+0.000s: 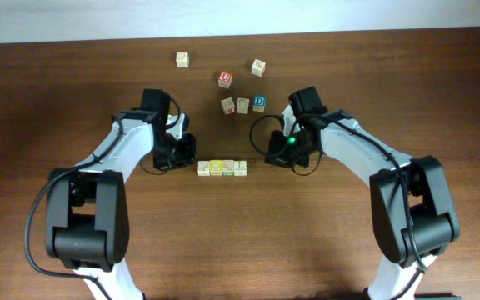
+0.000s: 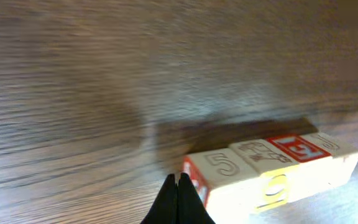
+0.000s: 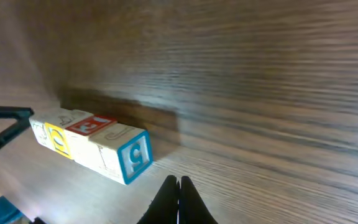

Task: Rotate 4 blocks
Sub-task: 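Press the row inward from both ends with left and right grippers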

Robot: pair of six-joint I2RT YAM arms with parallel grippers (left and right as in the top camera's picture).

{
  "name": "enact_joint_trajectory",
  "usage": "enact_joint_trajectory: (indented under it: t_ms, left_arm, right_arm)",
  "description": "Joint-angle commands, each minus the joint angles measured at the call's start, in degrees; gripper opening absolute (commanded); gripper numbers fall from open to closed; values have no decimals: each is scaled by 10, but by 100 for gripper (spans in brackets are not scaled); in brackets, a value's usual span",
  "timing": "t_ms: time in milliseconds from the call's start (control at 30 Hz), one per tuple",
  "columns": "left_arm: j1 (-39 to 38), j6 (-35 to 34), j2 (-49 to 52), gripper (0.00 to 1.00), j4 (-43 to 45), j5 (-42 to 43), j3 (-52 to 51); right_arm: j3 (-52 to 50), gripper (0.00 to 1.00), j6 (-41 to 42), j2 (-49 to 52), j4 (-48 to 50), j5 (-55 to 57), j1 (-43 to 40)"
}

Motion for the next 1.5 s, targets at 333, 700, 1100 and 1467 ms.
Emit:
enact_joint_trajectory:
  t_ms: [333,700,1100,1467]
  left_arm:
    - [-23,-9,2,0,-12,13,-2]
    - [-23,-9,2,0,-4,13,-2]
    - [-23,-9,2,0,-3,12,-2]
    - [-23,9,2,0,-18,-11,-2]
  right_arm:
    - [-2,4,23,23,24,3,26]
    - [-2,4,79,42,40,1,45]
    - [-2,4,61,42,27,-37,45]
    - [2,4,33,42,32,-50,52]
